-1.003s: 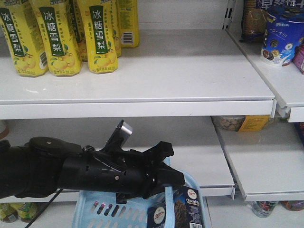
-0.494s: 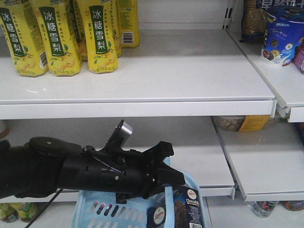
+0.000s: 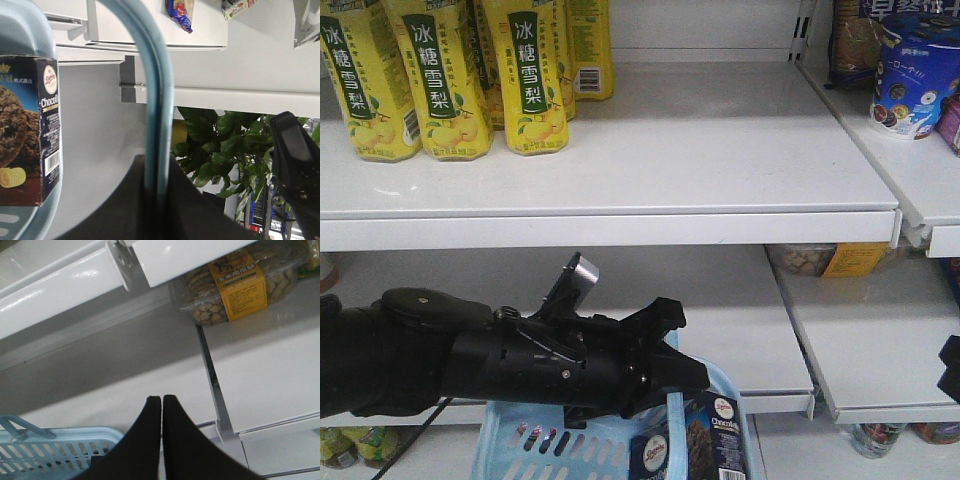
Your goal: Left arm holds basket, right arm returns cookies
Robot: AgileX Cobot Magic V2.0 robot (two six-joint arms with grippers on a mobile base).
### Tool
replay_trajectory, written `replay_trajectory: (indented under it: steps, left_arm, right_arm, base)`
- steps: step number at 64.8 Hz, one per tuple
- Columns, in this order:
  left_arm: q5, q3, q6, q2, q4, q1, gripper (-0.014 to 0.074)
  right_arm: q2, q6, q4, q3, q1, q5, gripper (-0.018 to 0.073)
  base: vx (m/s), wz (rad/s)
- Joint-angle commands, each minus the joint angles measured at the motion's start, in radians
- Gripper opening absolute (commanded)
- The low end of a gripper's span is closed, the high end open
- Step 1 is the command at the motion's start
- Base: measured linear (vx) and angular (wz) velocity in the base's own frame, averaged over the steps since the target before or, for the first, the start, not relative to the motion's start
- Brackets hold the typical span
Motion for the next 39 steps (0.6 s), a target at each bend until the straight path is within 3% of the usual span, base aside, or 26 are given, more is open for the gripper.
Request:
replay_trajectory:
  steps: [1, 15, 26, 39]
  left_arm:
    - [0.048, -0.029, -0.002, -0.043, -0.055, -0.002, -0.0006]
    - [0.048, -0.029, -0.002, -0.043, -0.055, -0.002, -0.0006]
    - [0.048, -0.029, -0.002, -0.043, -0.055, -0.002, -0.0006]
    - [0.048, -0.029, -0.002, -0.043, -0.055, -0.002, -0.0006]
  right_arm:
    - [0.026, -0.005, 0.021, -0.036, 0.0, -0.064, -0.0008]
    - [0.062, -0.005, 0.041, -0.036, 0.0, -0.024, 0.0039]
    - [0.092, -0.005, 0.073, -0.036, 0.006, -0.026, 0.0174]
    - [0.159, -0.005, 0.101, -0.036, 0.154, -0.022, 0.0372]
  base:
    - [0.0, 0.0]
    - [0.0, 0.0]
    - [0.0, 0.0]
    - [0.0, 0.0]
